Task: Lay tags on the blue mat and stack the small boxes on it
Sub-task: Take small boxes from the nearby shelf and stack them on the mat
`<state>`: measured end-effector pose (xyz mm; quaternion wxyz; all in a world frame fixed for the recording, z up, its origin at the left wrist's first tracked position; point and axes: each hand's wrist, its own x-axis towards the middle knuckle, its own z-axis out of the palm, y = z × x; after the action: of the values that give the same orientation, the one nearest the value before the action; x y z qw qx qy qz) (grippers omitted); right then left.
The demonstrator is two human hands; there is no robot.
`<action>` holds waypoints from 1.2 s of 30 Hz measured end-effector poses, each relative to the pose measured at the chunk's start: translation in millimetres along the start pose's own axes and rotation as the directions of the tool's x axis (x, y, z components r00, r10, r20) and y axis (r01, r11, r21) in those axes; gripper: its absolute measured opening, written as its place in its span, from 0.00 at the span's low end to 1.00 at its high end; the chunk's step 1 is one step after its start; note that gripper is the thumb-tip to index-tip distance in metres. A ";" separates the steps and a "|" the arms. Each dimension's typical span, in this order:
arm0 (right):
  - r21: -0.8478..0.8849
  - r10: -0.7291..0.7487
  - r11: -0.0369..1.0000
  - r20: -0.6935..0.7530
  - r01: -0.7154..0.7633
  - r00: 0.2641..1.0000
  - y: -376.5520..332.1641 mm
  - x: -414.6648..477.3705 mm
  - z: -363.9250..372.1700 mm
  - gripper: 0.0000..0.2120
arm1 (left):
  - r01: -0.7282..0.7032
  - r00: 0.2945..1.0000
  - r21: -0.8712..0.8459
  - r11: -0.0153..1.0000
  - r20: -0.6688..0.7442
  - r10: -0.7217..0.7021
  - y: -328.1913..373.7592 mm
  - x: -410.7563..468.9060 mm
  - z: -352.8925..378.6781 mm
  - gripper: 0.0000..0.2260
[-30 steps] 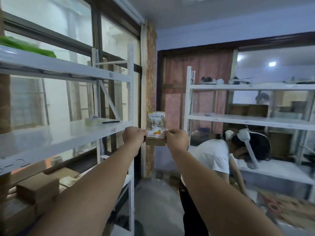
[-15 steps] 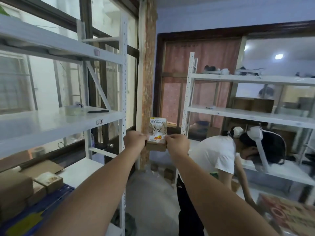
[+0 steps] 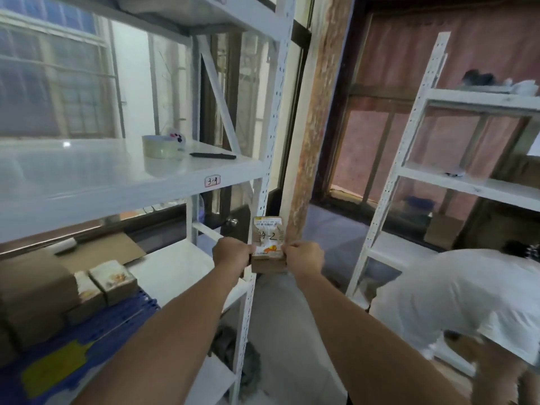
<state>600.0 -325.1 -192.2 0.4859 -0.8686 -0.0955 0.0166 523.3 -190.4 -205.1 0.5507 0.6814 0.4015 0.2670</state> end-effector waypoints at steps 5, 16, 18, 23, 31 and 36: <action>0.016 -0.042 0.999 0.156 0.040 0.987 -14.5 9.3 86.3 0.07 | 0.101 0.986 0.076 0.992 -0.144 -0.089 -38.8 48.9 -50.5 0.11; 0.081 -0.218 0.975 0.493 0.205 0.842 -81.6 -37.0 265.1 0.08 | 0.244 0.845 0.250 0.937 -0.530 -0.078 -104.8 92.0 -189.8 0.09; 0.095 -0.243 0.969 0.535 0.228 0.809 -89.6 -43.0 283.2 0.08 | 0.263 0.828 0.375 0.889 -0.561 -0.008 -110.1 96.5 -199.1 0.10; 0.134 -0.307 0.948 0.620 0.288 0.722 -101.9 -39.7 325.3 0.10 | 0.231 0.832 0.538 0.811 -0.542 0.122 -125.2 128.2 -199.6 0.12; 0.132 -0.313 0.940 0.702 0.315 0.639 -88.1 -32.0 380.4 0.10 | 0.362 0.893 0.748 0.557 -0.449 0.023 -165.9 163.4 -191.2 0.17; 0.104 -0.317 0.926 0.735 0.362 0.599 -81.6 -33.5 400.5 0.10 | 0.349 0.921 0.773 0.529 -0.388 -0.041 -186.4 165.0 -189.2 0.20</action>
<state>506.2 47.2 -336.3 0.3746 -0.7651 -0.4478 0.2718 411.9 63.1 -350.4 0.1165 0.7559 0.6381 0.0887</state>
